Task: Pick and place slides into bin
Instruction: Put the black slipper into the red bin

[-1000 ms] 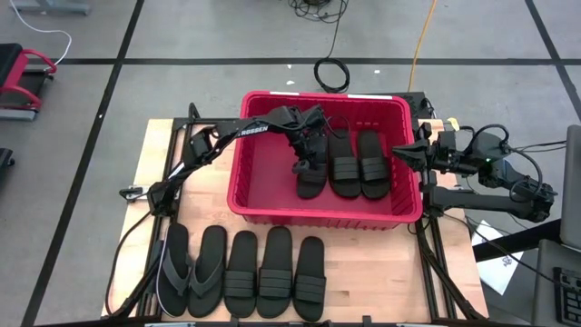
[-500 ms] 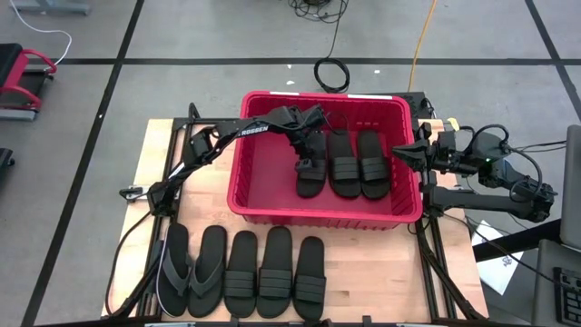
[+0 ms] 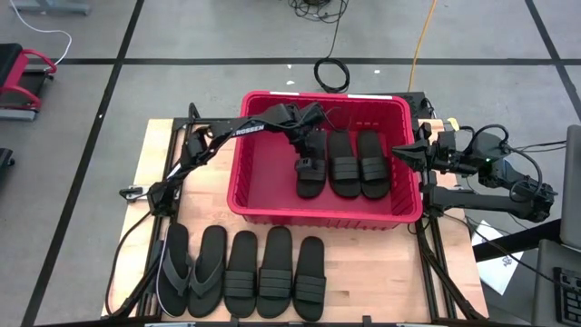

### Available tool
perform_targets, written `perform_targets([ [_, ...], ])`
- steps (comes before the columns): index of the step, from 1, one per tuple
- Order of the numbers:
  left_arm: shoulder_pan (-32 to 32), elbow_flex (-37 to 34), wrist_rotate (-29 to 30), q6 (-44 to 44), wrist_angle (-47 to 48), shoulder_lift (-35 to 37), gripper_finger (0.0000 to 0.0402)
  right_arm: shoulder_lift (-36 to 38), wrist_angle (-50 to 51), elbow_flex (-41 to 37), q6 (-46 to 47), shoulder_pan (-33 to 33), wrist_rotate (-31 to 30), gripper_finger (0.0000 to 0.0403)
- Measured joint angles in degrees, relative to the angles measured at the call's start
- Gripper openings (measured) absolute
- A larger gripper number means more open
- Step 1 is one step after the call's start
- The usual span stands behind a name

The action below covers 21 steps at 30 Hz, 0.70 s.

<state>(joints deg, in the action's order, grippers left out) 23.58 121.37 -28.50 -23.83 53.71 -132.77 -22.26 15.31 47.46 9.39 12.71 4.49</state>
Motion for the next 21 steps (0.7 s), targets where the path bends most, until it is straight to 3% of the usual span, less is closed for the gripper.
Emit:
perform_targets([
  [8,-1.5,0.0,8.6,-3.3,-0.6,8.7,0.0222,0.0,1.1,0.0,0.3,0.0,0.0,0.0013],
  [11,-2.8,0.0,7.5,0.7,-0.7,14.1,0.0205,0.0,1.3,0.0,0.4,0.0,0.1,0.0013],
  [15,-7.2,0.1,-1.6,2.9,-1.2,21.4,0.0145,0.0,1.3,0.0,0.4,0.0,0.2,0.0013],
  [19,-13.1,0.1,-3.1,1.7,-1.7,26.6,0.0043,0.0,1.3,0.0,0.3,0.0,0.2,0.0013],
  [21,-15.4,0.1,-4.0,5.9,-3.8,28.1,0.0013,0.0,1.3,0.0,0.4,0.0,0.3,0.0013],
])
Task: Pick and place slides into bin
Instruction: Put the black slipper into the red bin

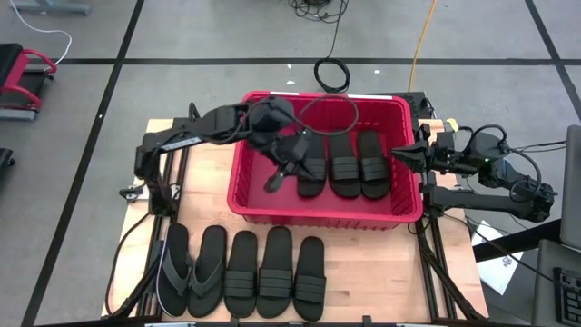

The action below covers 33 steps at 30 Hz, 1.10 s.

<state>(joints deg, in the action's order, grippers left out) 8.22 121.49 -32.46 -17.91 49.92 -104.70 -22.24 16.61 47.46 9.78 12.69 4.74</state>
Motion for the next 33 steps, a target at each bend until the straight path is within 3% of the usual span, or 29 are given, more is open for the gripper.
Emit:
perform_targets([
  [8,-9.7,-2.4,-3.2,12.8,-16.4,-0.5,0.0003,0.0,0.0,0.0,-1.5,0.0,5.7,0.0013],
  [14,-14.2,-22.1,4.2,29.3,-40.1,0.3,0.0,0.0,0.0,0.0,-2.4,0.0,7.5,0.0013],
  [20,-17.6,-41.7,10.0,39.4,-61.5,7.4,0.0,0.0,0.0,0.0,-3.4,0.0,7.6,0.0013],
  [23,-17.2,-48.9,10.2,45.2,-63.2,11.3,0.0,0.0,0.0,0.0,-3.4,0.0,7.5,0.0013],
  [26,-16.6,-52.8,6.3,50.7,-62.5,14.3,0.0,0.0,0.0,0.0,-3.4,0.0,7.5,0.0013],
  [33,-17.5,-54.6,-5.3,48.1,-58.5,14.5,0.0,0.0,0.0,0.0,-3.4,0.0,3.5,0.0013],
])
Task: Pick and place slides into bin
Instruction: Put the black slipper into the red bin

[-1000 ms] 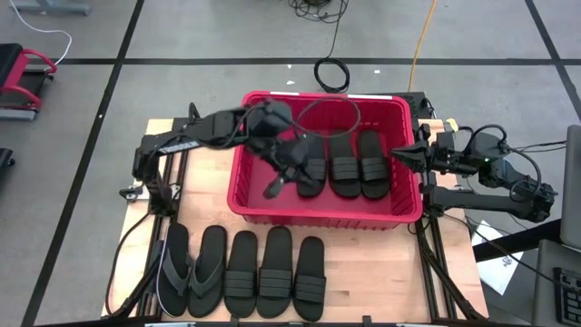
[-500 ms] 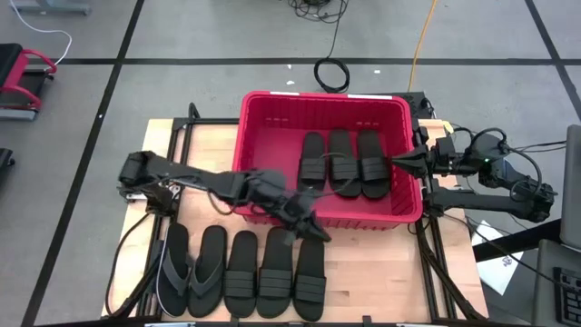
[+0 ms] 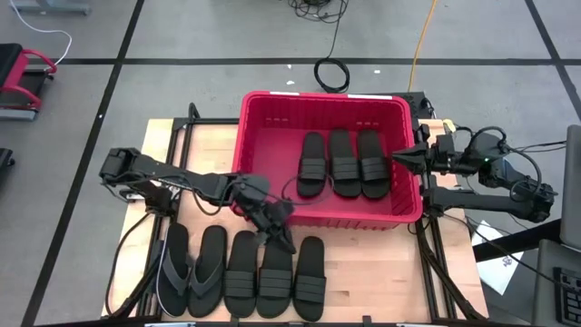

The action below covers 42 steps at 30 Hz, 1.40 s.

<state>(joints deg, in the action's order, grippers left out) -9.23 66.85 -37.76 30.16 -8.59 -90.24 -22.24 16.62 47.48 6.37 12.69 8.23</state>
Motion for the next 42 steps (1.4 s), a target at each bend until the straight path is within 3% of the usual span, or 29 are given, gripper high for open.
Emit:
perform_targets([
  [3,-0.8,0.0,-0.3,-4.2,2.9,-0.5,0.0,0.0,-0.1,0.0,0.3,0.0,-1.1,0.0013],
  [13,-5.3,0.2,23.2,-10.3,6.2,-0.5,0.0,0.0,-0.9,0.0,4.0,0.0,-2.2,0.0013],
  [19,-7.4,4.5,31.4,-15.1,6.2,-3.0,0.0,0.0,-0.9,0.0,4.1,0.0,-2.1,0.0013],
  [22,-7.9,10.1,32.1,-16.4,7.4,-7.9,0.0,0.0,-0.9,0.0,3.9,0.0,-2.1,0.0013],
  [31,-8.7,29.3,28.5,-17.8,27.5,-23.5,0.0,0.0,0.2,0.0,3.5,0.0,-2.0,0.0013],
  [42,-13.4,30.4,24.6,-16.1,35.0,-28.8,0.0002,0.0,2.3,0.0,0.4,0.0,-2.0,0.0013],
])
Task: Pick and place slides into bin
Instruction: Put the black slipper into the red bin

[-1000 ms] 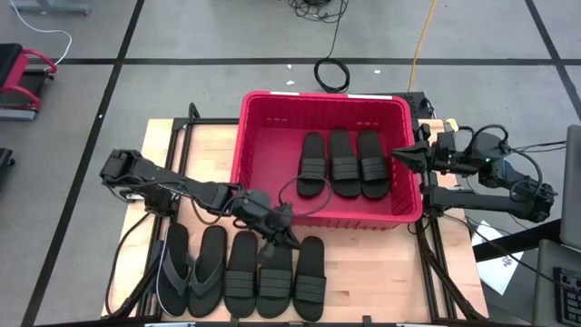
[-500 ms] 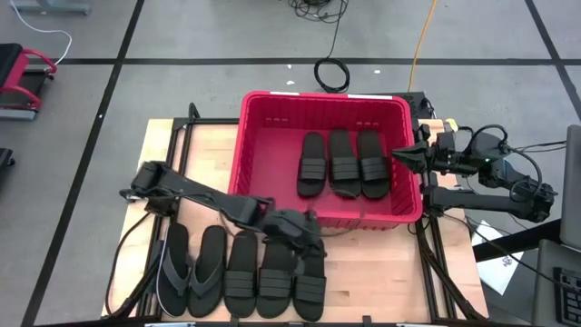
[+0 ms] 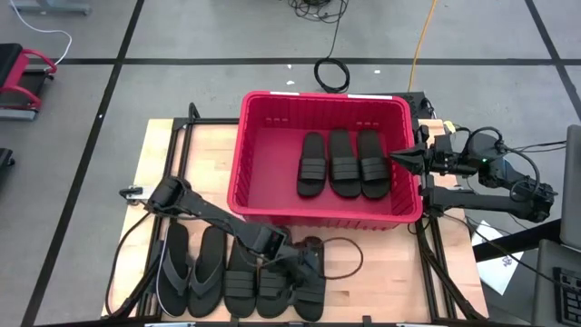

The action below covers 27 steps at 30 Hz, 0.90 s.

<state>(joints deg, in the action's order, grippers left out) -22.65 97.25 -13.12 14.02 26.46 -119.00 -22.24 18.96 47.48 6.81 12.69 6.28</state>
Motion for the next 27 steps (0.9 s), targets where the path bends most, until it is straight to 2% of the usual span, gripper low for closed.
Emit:
perform_targets([
  [4,2.3,0.0,2.0,3.7,-0.9,0.2,0.0026,0.0,0.1,0.0,-1.3,0.0,3.2,0.0013],
  [7,3.9,0.0,0.8,4.5,-1.5,0.2,0.0063,0.0,0.3,0.0,-2.4,0.0,5.7,0.0013],
  [14,4.6,0.0,-6.4,3.8,-2.8,-0.7,0.0193,0.0,-0.4,0.0,-2.4,0.0,5.8,0.0013],
  [19,4.2,0.0,-6.4,3.4,-1.4,-2.2,0.0277,0.0,-0.5,0.0,-1.5,0.0,5.8,0.0013],
  [22,4.2,0.0,-7.0,4.6,-1.5,-3.7,0.0304,0.0,-0.4,0.0,-0.9,0.0,5.9,0.0013],
  [27,4.6,0.0,-11.4,6.7,-3.0,-7.1,0.0314,0.0,-0.2,0.0,-0.4,0.0,6.0,0.0013],
])
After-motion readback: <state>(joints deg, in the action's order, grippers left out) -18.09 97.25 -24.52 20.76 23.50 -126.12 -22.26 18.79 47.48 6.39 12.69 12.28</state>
